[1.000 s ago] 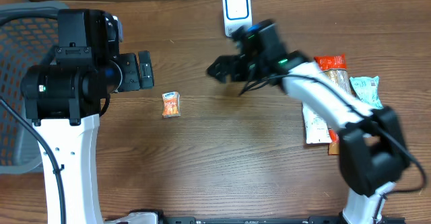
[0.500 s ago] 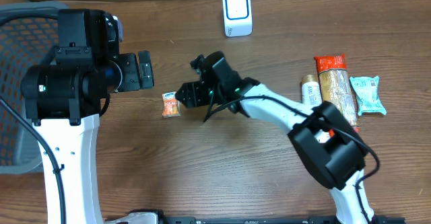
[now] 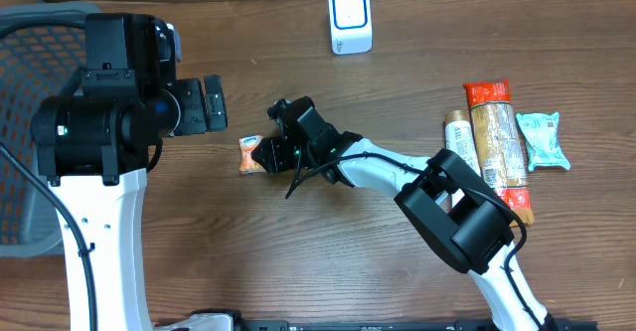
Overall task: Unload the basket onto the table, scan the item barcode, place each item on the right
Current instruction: 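Move the right gripper left to the orange Kleenex pack, then grasp the orange Kleenex pack with the right gripper and lift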
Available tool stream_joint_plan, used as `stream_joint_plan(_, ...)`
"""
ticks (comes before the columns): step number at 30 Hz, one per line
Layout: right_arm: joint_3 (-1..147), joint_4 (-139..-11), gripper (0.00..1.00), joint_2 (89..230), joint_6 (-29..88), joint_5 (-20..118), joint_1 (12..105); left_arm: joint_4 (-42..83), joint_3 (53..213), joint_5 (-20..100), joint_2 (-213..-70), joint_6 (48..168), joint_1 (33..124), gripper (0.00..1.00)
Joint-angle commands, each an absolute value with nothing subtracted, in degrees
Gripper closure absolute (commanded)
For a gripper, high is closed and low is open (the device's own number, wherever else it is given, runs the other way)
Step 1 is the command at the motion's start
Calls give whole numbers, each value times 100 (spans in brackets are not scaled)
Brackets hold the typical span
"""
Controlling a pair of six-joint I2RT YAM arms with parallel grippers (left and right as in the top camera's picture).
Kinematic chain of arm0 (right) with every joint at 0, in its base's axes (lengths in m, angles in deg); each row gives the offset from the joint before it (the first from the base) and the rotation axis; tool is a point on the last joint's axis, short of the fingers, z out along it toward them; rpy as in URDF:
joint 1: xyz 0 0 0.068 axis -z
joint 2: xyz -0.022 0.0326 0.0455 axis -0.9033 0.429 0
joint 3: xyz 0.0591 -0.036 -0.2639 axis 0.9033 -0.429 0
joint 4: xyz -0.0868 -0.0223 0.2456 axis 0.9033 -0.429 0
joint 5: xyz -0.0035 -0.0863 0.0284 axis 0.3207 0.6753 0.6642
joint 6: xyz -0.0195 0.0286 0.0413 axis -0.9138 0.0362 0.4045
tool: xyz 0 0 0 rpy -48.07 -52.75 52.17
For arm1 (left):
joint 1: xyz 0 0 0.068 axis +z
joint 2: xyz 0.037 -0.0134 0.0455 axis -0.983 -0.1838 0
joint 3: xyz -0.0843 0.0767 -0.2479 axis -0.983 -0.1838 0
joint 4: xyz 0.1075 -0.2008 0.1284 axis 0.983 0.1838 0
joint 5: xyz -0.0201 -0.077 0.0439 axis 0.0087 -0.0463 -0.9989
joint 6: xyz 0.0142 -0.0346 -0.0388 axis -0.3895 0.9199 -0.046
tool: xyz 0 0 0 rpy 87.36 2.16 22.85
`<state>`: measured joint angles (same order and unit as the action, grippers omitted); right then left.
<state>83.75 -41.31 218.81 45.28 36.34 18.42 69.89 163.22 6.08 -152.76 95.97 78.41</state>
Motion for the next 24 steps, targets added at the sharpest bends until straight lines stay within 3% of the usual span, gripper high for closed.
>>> stream_joint_plan(1,8399,-4107,60,22039,4718,3922,1805,6967,16328,578,-15274,9615,7885,0)
stream_joint_plan(5,8399,-4122,71,22039,4720,3922,1803,6967,16328,578,-15274,9615,7885,0)
stream_joint_plan(13,8399,-4122,72,22039,4692,4097,1681,6967,16328,578,-15274,9615,7885,0)
stream_joint_plan(16,8399,-4197,83,22039,4692,4112,1600,6967,16328,578,-15274,9615,7885,0)
stream_joint_plan(19,8454,-4575,96,21934,4694,3629,1639,6967,16328,578,-15274,9615,7885,0)
stream_joint_plan(24,8471,-5250,96,21407,4696,2379,2155,6965,16328,578,-15274,9615,7885,0)
